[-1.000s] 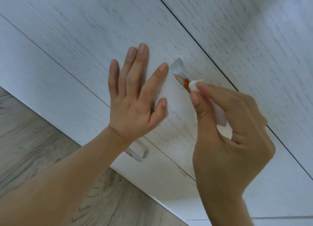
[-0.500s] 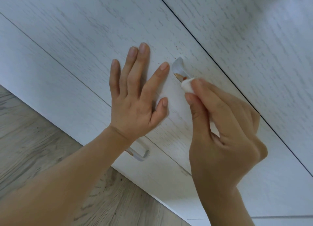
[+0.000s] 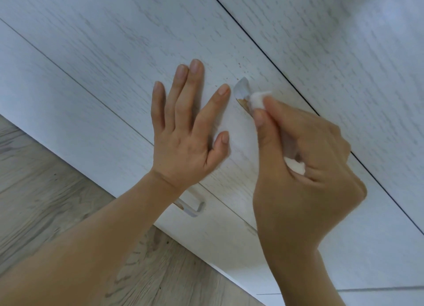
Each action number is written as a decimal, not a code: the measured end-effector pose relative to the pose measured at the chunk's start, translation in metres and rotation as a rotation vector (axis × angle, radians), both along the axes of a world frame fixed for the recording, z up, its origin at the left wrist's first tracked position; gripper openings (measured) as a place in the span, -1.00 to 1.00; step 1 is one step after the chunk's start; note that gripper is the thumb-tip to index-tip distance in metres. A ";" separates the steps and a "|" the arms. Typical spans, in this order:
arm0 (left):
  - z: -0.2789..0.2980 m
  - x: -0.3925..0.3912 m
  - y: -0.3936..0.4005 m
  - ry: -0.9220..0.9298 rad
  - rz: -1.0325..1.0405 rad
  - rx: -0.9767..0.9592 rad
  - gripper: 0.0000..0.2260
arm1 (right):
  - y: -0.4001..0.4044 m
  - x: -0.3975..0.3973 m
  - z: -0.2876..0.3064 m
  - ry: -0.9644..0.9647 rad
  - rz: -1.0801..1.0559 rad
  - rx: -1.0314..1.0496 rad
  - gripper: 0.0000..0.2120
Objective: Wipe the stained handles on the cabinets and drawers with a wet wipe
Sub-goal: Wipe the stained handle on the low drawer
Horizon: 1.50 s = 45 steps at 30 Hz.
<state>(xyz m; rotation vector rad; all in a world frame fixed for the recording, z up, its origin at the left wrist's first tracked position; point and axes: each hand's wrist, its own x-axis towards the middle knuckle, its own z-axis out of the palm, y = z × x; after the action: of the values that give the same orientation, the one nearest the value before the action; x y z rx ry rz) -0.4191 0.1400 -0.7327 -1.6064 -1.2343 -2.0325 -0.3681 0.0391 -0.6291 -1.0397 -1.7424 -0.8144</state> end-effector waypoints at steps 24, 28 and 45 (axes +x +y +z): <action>0.000 -0.002 -0.001 0.008 -0.014 0.004 -0.56 | 0.010 0.007 0.002 -0.361 -0.125 0.083 -0.88; 0.000 -0.016 -0.003 0.040 -0.038 0.036 -0.59 | 0.009 0.002 0.003 -0.370 -0.170 0.114 -0.90; -0.002 -0.037 0.003 0.015 -0.027 -0.071 -0.59 | 0.016 -0.001 -0.001 -0.330 -0.073 0.101 -0.91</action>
<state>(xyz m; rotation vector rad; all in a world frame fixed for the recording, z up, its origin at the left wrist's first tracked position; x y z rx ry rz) -0.4559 0.1428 -0.7342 -1.6755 -1.3001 -2.0106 -0.3692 0.0551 -0.6298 -0.9449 -1.9216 -1.1602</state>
